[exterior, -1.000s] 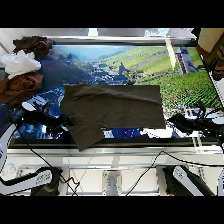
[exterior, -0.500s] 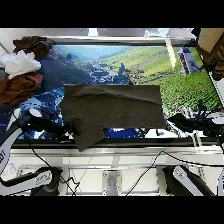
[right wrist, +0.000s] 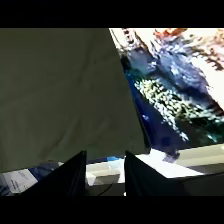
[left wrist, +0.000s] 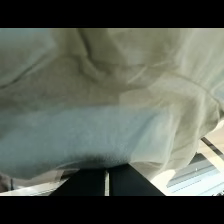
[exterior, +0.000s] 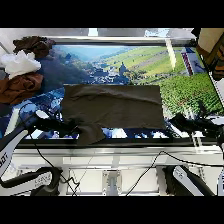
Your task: Fold the shirts.
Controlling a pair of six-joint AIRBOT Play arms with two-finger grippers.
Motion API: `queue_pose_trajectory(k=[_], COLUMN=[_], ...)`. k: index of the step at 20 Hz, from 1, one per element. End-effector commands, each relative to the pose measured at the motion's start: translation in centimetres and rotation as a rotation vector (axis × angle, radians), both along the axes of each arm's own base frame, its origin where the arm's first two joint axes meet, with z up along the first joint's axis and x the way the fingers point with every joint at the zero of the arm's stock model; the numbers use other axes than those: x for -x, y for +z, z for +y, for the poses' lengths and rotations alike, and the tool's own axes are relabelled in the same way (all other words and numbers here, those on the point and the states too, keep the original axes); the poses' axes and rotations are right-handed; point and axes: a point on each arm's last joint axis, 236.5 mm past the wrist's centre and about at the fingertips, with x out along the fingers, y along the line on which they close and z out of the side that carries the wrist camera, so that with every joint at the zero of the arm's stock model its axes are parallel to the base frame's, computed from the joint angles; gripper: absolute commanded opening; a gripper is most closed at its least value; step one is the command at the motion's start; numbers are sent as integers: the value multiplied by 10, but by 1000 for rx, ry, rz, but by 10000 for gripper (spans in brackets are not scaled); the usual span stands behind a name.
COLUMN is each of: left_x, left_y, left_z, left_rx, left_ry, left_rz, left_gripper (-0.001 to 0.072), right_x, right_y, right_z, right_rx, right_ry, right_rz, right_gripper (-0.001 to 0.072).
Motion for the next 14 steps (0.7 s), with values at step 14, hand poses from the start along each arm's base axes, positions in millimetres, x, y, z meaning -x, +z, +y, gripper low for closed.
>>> queue_pose_trajectory(k=[14], left_x=[11], left_y=[4], left_z=[-6], left_rx=[30], left_ry=[-52], left_rz=[20], left_gripper=[13], right_x=[4], right_y=[-65], right_z=[5], right_rx=[-103], right_ry=[-171], right_rz=[87], right_gripper=[119])
